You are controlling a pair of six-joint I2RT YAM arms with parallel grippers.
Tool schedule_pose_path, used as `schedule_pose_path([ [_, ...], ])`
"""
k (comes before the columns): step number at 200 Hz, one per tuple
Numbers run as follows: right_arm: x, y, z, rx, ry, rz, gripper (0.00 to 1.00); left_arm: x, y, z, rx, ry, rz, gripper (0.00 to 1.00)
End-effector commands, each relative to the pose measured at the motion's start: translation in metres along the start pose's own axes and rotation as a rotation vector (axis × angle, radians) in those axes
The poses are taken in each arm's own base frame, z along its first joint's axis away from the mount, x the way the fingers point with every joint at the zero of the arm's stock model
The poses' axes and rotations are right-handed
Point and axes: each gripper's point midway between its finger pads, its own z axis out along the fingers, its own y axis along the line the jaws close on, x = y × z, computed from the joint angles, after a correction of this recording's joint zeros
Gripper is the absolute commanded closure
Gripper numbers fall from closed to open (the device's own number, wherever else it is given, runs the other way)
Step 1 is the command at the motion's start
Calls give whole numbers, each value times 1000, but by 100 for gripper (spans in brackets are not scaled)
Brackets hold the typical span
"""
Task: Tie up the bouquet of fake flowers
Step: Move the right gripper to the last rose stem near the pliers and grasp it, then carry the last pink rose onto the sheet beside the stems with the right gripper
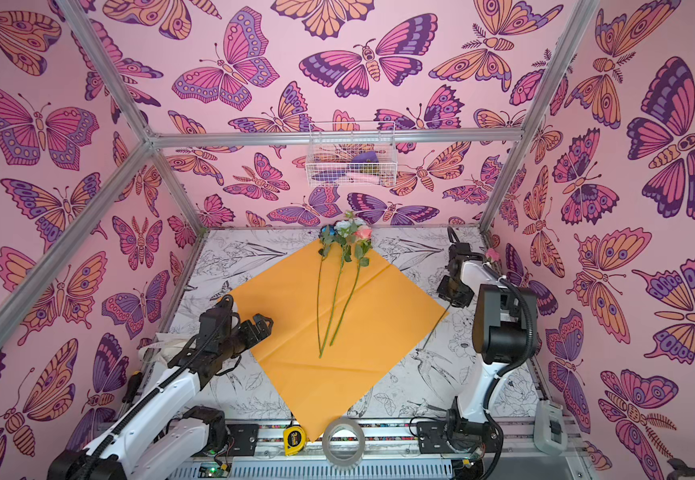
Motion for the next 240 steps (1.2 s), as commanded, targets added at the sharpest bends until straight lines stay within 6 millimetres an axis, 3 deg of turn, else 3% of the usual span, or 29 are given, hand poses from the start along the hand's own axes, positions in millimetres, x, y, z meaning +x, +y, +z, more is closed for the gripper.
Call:
schedule_pose_path([
  [1, -5, 1, 9, -27, 30, -4, 58, 4, 2, -1, 9, 7, -14, 1],
  [34, -4, -1, 23, -45, 72, 13, 62, 3, 1, -2, 9, 4, -17, 1],
  [73, 6, -2, 36, -59, 121, 15, 78, 1, 0, -3, 12, 0, -19, 1],
  [86, 6, -2, 35, -62, 122, 9, 87, 1, 0, -3, 11, 0, -19, 1],
  [114, 0, -3, 30, -52, 108, -7, 96, -1, -1, -4, 12, -4, -20, 1],
  [152, -8, 6, 4, -114, 67, -12, 100, 0, 0, -5, 7, -6, -17, 1],
  [186, -7, 23, -33, -262, 11, 4, 100, 0, 3, -4, 0, -8, -15, 1],
  [240, 23, 70, -100, -443, -100, -38, 100, 2, 6, -3, -10, -4, -13, 1],
])
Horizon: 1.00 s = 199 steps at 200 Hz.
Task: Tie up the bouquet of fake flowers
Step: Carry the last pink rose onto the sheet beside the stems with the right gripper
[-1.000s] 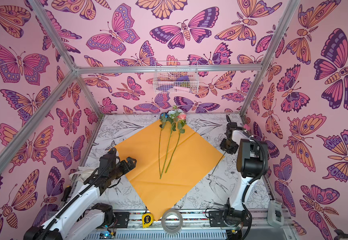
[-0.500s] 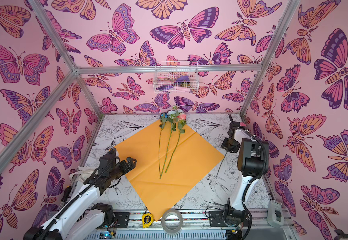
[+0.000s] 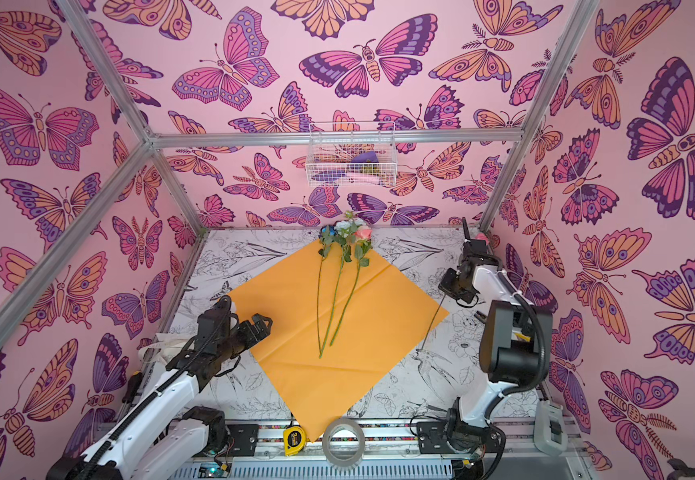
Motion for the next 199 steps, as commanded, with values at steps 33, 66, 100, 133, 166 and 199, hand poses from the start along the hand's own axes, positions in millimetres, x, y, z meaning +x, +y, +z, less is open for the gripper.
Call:
schedule_pose_path([
  [33, 58, 109, -31, -210, -42, -162, 100, 6, 9, 3, -31, 19, -11, 1],
  [66, 108, 179, -22, -319, 22, -256, 100, 7, 8, 5, -24, 29, -11, 1],
  [100, 153, 232, 4, -334, 99, -357, 100, 8, 5, 6, -6, 34, -3, 1],
  [133, 183, 270, 22, -331, 140, -439, 100, 8, 4, 6, 2, 37, 15, 1],
  [166, 194, 289, 34, -315, 140, -468, 100, 10, 6, 7, -5, 41, 23, 1],
  [199, 193, 305, 47, -322, 154, -454, 100, 10, 7, 8, -6, 47, 24, 1],
])
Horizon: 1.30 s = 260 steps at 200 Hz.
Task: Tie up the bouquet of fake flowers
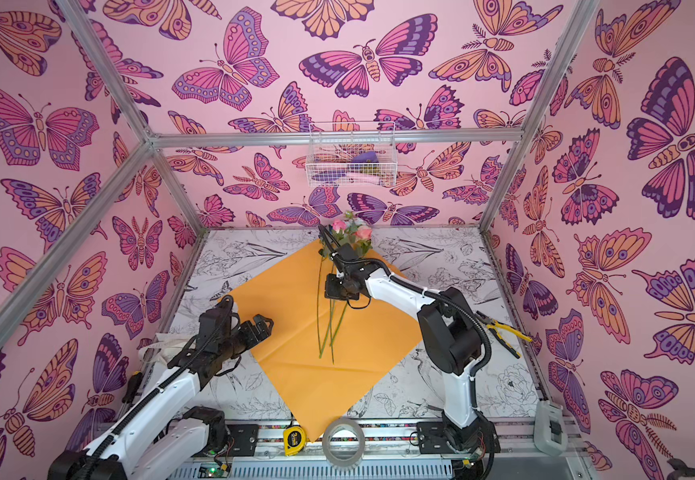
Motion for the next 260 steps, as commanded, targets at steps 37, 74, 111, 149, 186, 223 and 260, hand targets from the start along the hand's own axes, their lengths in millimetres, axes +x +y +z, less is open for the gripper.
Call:
schedule_pose_path([
  [37, -16, 1, 32, 33, 9, 27, 100, 8, 6, 3, -2, 20, 12, 1],
  [74, -15, -12, 57, 72, 49, 38, 100, 9, 3, 1, 18, 22, -2, 1],
  [111, -16, -15, 59, 80, 45, 41, 84, 20, 1, -4, 37, 73, -45, 1],
  [149, -19, -12, 55, 59, 41, 45, 72, 34, -9, -15, 78, 158, -101, 1],
  [186, -21, -3, 40, 23, 28, 35, 66, 56, 4, -31, -2, 257, -146, 1],
  [223, -16, 5, 18, -33, 9, 28, 59, 84, 17, -40, -65, 368, -187, 1],
  [260, -8, 1, -8, -41, -21, 10, 52, 102, 9, -42, -22, 446, -210, 0],
])
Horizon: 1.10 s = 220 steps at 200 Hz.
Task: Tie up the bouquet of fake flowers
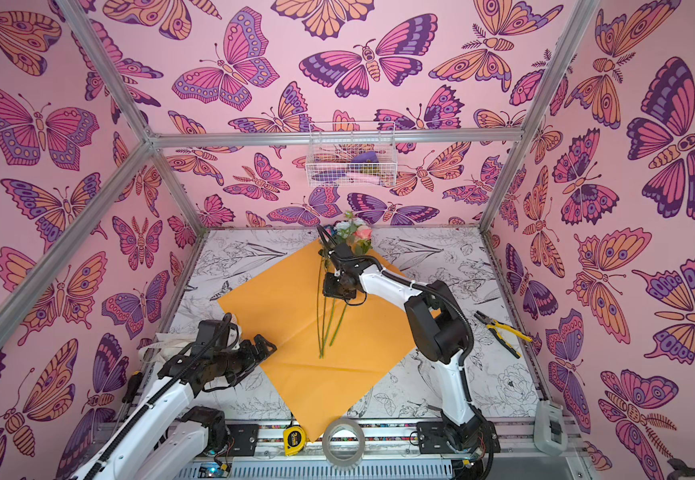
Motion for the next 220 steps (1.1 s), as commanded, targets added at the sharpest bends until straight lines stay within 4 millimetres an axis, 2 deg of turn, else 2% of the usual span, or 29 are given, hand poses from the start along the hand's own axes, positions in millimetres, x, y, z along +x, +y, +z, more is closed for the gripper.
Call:
schedule_pose_path([
  [1, -7, 8, -26, -37, -58, -27, 52, 24, 4, 2, 5, 100, -46, 0],
  [47, 0, -2, -60, -26, -137, -52, 46, 54, 0, 9, 29, 221, -57, 3],
  [98, 3, -13, -97, -4, -238, -79, 39, 85, 6, 17, 14, 326, -86, 5],
  [102, 3, -14, -100, -2, -247, -81, 39, 93, 18, 21, -11, 347, -102, 6],
  [120, 6, -21, -107, 16, -269, -81, 39, 103, 23, 22, -13, 370, -121, 7],
  [121, 5, -19, -112, 9, -280, -83, 39, 103, 23, 22, -14, 371, -122, 7],
  [131, 4, -18, -122, 1, -309, -86, 39, 106, 24, 23, -8, 372, -128, 7],
  [175, 6, -23, -138, -4, -367, -80, 38, 105, 17, 38, 109, 353, -118, 6],
  [197, 9, -24, -137, -3, -354, -90, 39, 102, 12, 40, 151, 337, -98, 6],
  [220, 18, -25, -125, -19, -308, -91, 42, 96, -1, 37, 204, 310, -54, 6],
])
